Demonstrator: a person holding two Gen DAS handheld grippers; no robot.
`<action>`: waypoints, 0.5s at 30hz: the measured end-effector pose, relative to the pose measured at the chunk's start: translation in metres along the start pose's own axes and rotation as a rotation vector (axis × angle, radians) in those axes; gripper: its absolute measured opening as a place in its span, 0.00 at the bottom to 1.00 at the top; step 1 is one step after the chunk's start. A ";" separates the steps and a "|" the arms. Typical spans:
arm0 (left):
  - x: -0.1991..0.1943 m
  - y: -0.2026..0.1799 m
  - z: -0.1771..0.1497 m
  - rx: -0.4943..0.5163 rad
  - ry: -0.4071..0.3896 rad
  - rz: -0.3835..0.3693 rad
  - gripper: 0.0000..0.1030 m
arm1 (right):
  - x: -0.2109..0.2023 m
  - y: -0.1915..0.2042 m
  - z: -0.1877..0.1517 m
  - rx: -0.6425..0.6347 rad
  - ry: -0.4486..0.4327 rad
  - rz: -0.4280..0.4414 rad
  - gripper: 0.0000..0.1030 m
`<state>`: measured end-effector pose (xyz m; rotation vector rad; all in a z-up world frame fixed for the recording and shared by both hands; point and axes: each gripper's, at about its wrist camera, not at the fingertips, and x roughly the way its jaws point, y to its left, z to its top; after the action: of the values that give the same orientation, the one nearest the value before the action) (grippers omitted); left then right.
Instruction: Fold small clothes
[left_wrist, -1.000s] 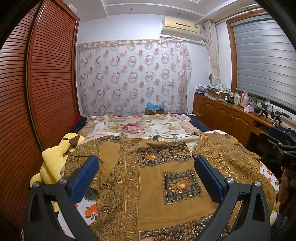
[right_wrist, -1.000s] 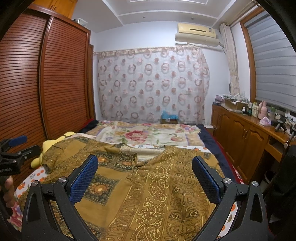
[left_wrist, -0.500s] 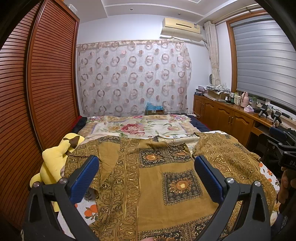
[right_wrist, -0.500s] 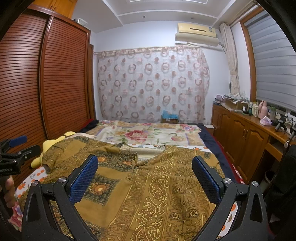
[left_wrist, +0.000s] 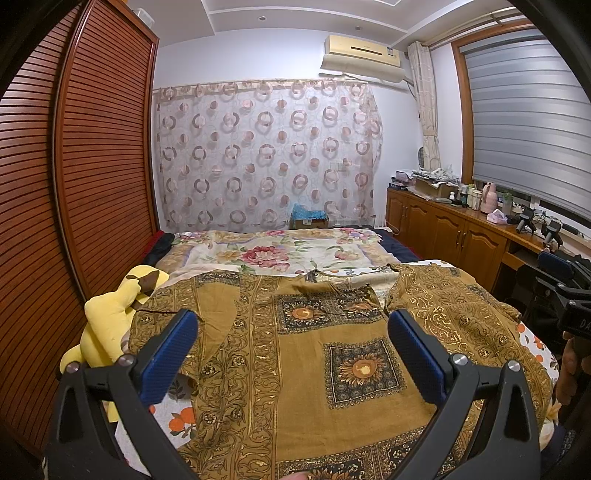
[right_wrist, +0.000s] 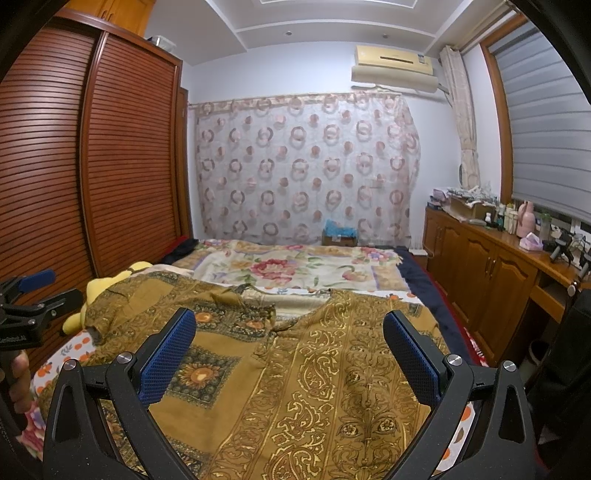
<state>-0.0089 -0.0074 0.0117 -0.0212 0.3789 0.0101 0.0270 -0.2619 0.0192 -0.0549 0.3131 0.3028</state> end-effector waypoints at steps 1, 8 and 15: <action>0.000 0.000 0.000 0.000 0.000 0.000 1.00 | 0.000 0.000 0.000 0.001 0.000 0.001 1.00; 0.000 0.000 0.000 0.000 -0.001 0.000 1.00 | -0.001 0.001 0.000 0.000 -0.001 0.000 1.00; 0.000 0.000 0.000 0.001 0.001 0.003 1.00 | 0.000 0.001 0.001 0.001 0.000 0.001 1.00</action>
<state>-0.0089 -0.0078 0.0115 -0.0195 0.3801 0.0124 0.0269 -0.2604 0.0199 -0.0540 0.3134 0.3034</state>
